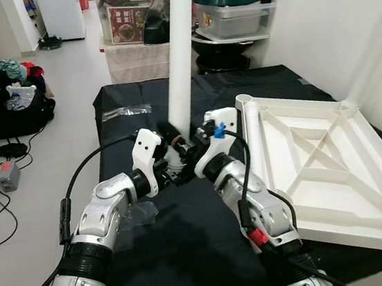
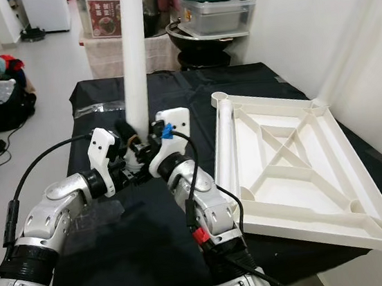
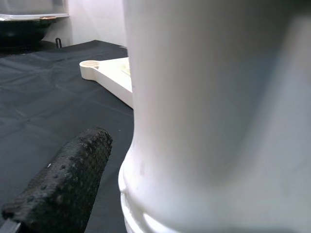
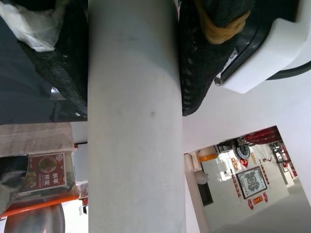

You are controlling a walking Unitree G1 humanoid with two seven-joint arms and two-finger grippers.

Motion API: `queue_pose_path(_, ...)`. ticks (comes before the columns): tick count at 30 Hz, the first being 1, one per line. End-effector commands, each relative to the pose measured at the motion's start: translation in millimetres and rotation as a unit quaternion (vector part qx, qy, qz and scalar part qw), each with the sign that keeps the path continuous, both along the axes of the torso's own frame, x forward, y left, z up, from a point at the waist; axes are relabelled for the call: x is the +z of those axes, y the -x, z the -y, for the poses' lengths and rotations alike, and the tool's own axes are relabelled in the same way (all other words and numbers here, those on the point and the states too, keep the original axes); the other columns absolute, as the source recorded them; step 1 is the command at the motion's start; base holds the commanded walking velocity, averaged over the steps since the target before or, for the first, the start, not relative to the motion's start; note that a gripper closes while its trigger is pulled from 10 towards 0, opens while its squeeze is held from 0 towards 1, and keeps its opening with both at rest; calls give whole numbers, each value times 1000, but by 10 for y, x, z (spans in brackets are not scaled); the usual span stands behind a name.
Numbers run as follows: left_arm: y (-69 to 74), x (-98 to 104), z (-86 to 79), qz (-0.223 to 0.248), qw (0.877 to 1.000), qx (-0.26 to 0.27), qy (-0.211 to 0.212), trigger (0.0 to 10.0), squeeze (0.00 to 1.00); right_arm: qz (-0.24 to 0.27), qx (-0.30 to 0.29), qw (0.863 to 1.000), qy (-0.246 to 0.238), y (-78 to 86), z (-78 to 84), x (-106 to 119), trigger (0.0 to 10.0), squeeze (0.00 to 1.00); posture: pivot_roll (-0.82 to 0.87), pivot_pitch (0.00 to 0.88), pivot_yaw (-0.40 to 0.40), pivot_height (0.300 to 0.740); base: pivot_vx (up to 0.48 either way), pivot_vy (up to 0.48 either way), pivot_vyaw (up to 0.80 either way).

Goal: Building children table

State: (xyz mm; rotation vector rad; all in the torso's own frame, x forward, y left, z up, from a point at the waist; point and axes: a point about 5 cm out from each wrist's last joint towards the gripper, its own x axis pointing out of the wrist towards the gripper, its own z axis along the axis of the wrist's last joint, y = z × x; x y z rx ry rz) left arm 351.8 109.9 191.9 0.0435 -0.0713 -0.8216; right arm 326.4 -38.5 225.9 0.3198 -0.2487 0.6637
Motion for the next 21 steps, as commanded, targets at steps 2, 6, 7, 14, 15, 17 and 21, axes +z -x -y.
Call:
queue_pose_path(2, -56, -27, -46, -3, 1000, 28, -4, 0, 0, 1, 28, 999, -44, 105, -159, 49, 0, 0, 10, 0, -61, 740, 0, 0, 0)
queue_pose_path(6, -65, -16, -55, 3, 999, 32, -5, 0, 0, 0, 26, 999, -45, 103, -152, 45, 0, 0, 12, 0, -62, 740, 0, 0, 0)
queue_pose_path(7, -68, -11, -59, 5, 999, 35, -5, 0, 0, 0, 26, 999, -45, 102, -149, 45, 0, 0, 12, 0, -60, 740, 0, 0, 0)
queue_pose_path(14, -71, -6, -80, 20, 999, 42, -15, 0, 0, -8, 21, 999, -42, 94, -119, 16, 0, 0, 16, 0, -63, 740, 0, 0, 0)
queue_pose_path(15, -65, -8, -84, 25, 999, 41, -23, 0, 0, -12, 19, 999, -40, 81, -110, 11, 0, 0, 16, 0, -63, 740, 0, 0, 0)
queue_pose_path(17, -57, -15, -95, 34, 998, 39, -37, 0, 0, -21, 17, 999, -35, 56, -94, 9, 941, 0, 19, 0, -66, 740, 0, 0, 0)
queue_pose_path(21, -49, -35, -112, 44, 997, 38, -57, 0, 0, -37, 15, 999, -30, 22, -75, 4, 10000, 0, 20, 0, -66, 740, 0, 0, 0)
